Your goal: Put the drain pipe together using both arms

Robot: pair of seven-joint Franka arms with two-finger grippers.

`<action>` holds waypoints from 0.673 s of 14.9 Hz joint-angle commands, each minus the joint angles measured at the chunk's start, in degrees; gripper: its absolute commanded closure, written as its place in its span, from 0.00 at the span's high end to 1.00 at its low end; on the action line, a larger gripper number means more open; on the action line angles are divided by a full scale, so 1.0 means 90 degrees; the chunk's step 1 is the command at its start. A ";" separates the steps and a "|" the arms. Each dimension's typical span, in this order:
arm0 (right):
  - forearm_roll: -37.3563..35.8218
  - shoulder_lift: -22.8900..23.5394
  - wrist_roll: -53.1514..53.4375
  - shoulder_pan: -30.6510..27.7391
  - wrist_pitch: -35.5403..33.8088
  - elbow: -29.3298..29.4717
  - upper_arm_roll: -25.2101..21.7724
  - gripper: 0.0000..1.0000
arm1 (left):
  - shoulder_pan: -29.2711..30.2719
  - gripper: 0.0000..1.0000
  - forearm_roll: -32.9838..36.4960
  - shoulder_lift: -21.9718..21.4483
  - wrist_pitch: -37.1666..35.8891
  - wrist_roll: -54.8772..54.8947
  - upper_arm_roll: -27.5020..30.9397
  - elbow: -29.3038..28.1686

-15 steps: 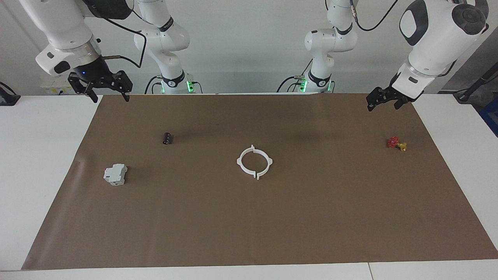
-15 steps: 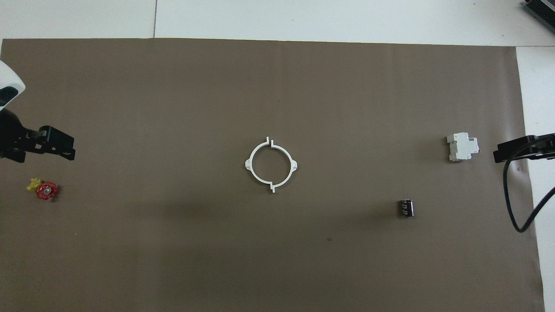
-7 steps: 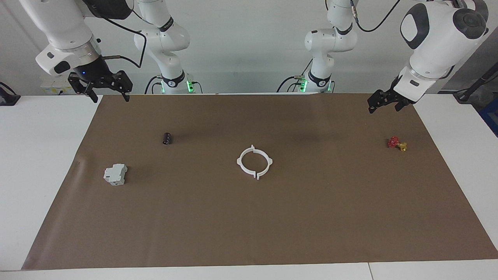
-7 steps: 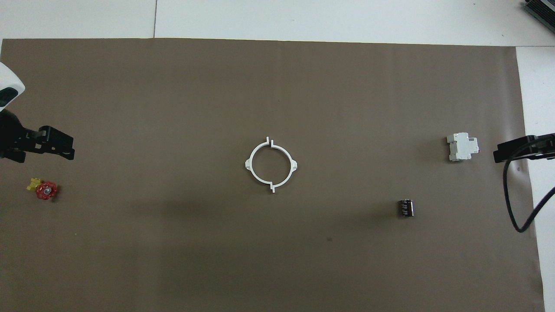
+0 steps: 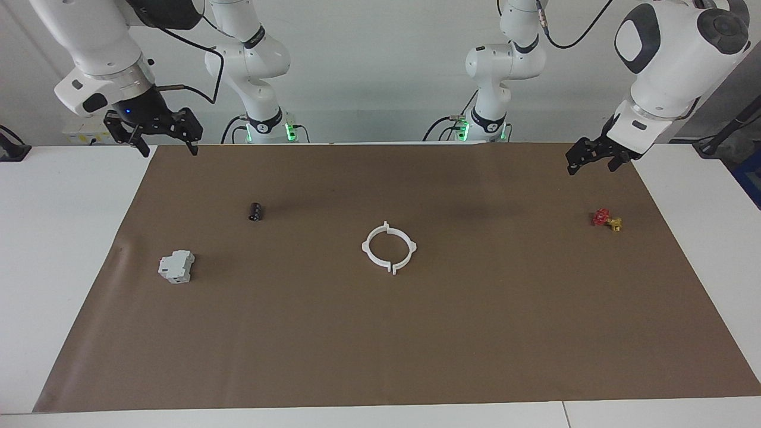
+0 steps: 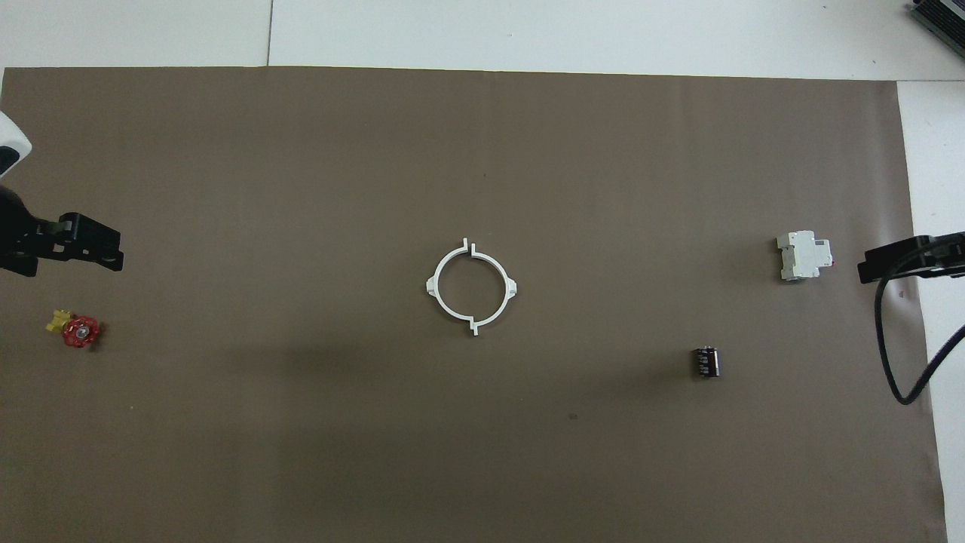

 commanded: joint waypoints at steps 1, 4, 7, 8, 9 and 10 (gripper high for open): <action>-0.0023 -0.0134 -0.0075 -0.0005 0.0020 -0.0149 -0.0007 1.00 | -0.0040 1.00 -0.0092 -0.0046 0.0513 0.0081 0.0093 -0.0152; -0.0023 -0.0134 -0.0075 -0.0005 0.0020 -0.0139 -0.0007 1.00 | -0.0069 1.00 -0.0092 -0.0036 0.0524 0.0081 0.0200 -0.0152; -0.0023 -0.0134 -0.0075 -0.0005 0.0020 -0.0149 -0.0007 1.00 | -0.0069 1.00 -0.0092 -0.0036 0.0524 0.0072 0.0200 -0.0142; -0.0023 -0.0134 -0.0075 -0.0005 0.0020 -0.0149 -0.0007 1.00 | -0.0079 1.00 -0.0092 -0.0036 0.0524 0.0072 0.0200 -0.0142; -0.0023 -0.0134 -0.0075 -0.0005 0.0020 -0.0149 -0.0007 1.00 | -0.0079 1.00 -0.0092 -0.0036 0.0524 0.0072 0.0200 -0.0142; -0.0023 -0.0134 -0.0075 -0.0005 0.0020 -0.0139 -0.0007 1.00 | -0.0079 1.00 -0.0092 -0.0036 0.0524 0.0072 0.0200 -0.0142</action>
